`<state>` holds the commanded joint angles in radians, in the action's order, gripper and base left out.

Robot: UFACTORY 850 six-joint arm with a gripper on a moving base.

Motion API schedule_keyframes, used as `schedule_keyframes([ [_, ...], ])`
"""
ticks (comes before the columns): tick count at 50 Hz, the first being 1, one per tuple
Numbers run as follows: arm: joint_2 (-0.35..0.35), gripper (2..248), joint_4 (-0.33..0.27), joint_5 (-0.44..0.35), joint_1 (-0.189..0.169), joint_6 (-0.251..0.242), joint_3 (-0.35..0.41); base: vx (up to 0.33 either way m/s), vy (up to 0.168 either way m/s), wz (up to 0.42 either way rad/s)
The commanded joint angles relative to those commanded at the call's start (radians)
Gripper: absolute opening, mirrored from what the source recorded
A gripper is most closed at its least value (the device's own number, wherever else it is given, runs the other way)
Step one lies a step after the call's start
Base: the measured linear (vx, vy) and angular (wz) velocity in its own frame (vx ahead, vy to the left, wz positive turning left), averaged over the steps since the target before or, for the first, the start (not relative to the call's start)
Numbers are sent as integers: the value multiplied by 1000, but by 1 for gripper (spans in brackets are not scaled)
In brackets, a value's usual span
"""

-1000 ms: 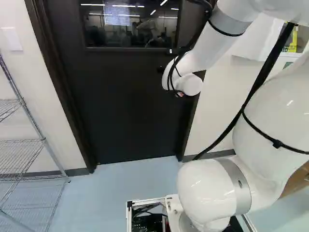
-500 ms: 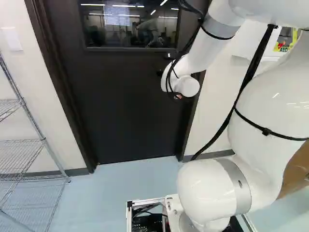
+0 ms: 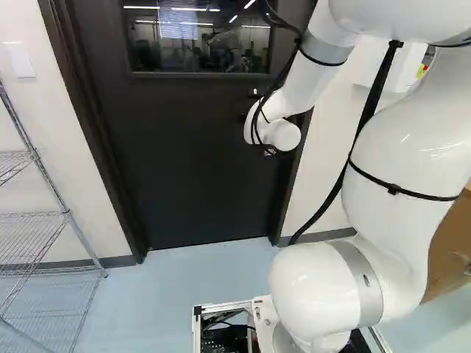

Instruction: Open the door and move inside

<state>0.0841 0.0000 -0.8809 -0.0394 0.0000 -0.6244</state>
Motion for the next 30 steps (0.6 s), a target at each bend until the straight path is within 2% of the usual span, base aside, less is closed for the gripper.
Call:
schedule_keyframes([
  [30,126,247,0,0,1,0,-65,-2,0,1],
])
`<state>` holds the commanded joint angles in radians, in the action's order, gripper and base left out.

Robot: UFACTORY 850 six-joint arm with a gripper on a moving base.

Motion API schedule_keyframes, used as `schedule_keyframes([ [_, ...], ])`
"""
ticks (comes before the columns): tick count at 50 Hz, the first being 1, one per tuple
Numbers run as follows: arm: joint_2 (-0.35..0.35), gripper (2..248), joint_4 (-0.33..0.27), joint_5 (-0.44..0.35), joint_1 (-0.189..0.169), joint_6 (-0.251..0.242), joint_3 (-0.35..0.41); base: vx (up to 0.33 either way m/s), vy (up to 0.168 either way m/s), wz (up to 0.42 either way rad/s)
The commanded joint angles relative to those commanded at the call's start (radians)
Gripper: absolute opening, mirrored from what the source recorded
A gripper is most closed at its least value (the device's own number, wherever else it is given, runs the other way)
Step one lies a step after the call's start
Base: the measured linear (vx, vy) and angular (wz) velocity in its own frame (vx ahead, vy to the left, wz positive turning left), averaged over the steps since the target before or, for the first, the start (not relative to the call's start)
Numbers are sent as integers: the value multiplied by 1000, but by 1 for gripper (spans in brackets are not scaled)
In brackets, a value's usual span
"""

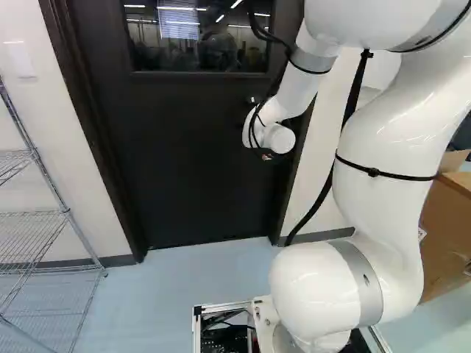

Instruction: Open the door and move inside

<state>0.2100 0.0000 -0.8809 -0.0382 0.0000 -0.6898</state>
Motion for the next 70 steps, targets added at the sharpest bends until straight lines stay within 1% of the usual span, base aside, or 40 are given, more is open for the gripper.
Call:
schedule_keyframes([
  [11,60,247,0,0,14,0,-42,0,0,0],
  [35,191,247,0,0,58,0,-142,0,0,0],
  [70,326,247,-7,0,121,0,-309,0,0,0],
])
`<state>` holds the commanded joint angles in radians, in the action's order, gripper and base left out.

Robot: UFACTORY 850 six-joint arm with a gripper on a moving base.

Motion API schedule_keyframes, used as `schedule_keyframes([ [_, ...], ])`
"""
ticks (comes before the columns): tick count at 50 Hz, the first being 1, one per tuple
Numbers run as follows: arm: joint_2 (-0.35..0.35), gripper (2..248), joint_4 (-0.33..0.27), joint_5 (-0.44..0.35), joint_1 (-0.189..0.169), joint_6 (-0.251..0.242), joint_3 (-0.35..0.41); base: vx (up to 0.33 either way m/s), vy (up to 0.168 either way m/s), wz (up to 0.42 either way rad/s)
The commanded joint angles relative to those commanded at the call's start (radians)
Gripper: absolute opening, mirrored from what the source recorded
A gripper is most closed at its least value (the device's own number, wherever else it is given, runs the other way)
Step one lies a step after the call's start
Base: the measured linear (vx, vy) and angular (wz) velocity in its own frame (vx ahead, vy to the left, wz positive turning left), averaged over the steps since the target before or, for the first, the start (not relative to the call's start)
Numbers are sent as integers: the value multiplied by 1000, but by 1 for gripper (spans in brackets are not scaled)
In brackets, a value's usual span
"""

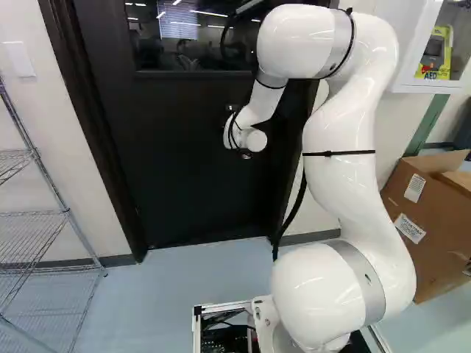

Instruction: Open the door and move inside

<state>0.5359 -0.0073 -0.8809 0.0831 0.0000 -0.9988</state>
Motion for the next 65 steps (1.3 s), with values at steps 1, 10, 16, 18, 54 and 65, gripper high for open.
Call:
schedule_keyframes([
  [1,4,247,-2,0,2,0,-5,0,0,0],
  [10,42,247,-22,0,17,0,-56,0,0,0],
  [16,70,247,-36,0,25,0,-93,0,0,0],
  [18,79,247,-41,-1,28,0,-106,0,0,0],
  [54,261,247,-97,-9,60,0,-358,0,0,0],
  [65,321,247,-97,-9,68,0,-444,0,0,0],
])
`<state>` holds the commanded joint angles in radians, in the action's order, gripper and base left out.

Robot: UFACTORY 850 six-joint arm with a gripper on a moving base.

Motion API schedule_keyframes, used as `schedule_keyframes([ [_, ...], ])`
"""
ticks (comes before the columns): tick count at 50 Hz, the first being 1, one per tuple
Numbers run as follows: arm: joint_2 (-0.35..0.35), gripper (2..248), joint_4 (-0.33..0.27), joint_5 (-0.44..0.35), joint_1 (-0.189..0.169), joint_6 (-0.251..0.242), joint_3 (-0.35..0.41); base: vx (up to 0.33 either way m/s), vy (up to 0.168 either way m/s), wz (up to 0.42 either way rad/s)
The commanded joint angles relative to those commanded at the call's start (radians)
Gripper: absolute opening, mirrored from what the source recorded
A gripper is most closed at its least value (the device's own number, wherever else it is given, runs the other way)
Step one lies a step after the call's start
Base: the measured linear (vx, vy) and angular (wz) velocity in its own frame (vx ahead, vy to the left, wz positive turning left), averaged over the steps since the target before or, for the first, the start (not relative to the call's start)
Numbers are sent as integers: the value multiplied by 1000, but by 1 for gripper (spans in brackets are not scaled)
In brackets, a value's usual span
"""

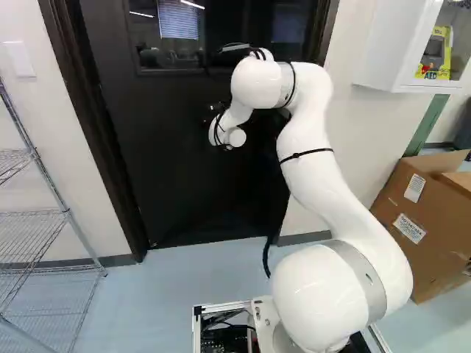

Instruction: Open the door and move inside

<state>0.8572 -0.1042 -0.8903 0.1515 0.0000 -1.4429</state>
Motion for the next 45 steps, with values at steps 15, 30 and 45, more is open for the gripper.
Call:
schedule_keyframes([
  [15,71,247,0,0,8,0,-103,0,0,0],
  [30,68,247,0,0,6,0,-98,0,0,0],
  [45,2,247,0,0,-13,0,-3,0,0,0],
])
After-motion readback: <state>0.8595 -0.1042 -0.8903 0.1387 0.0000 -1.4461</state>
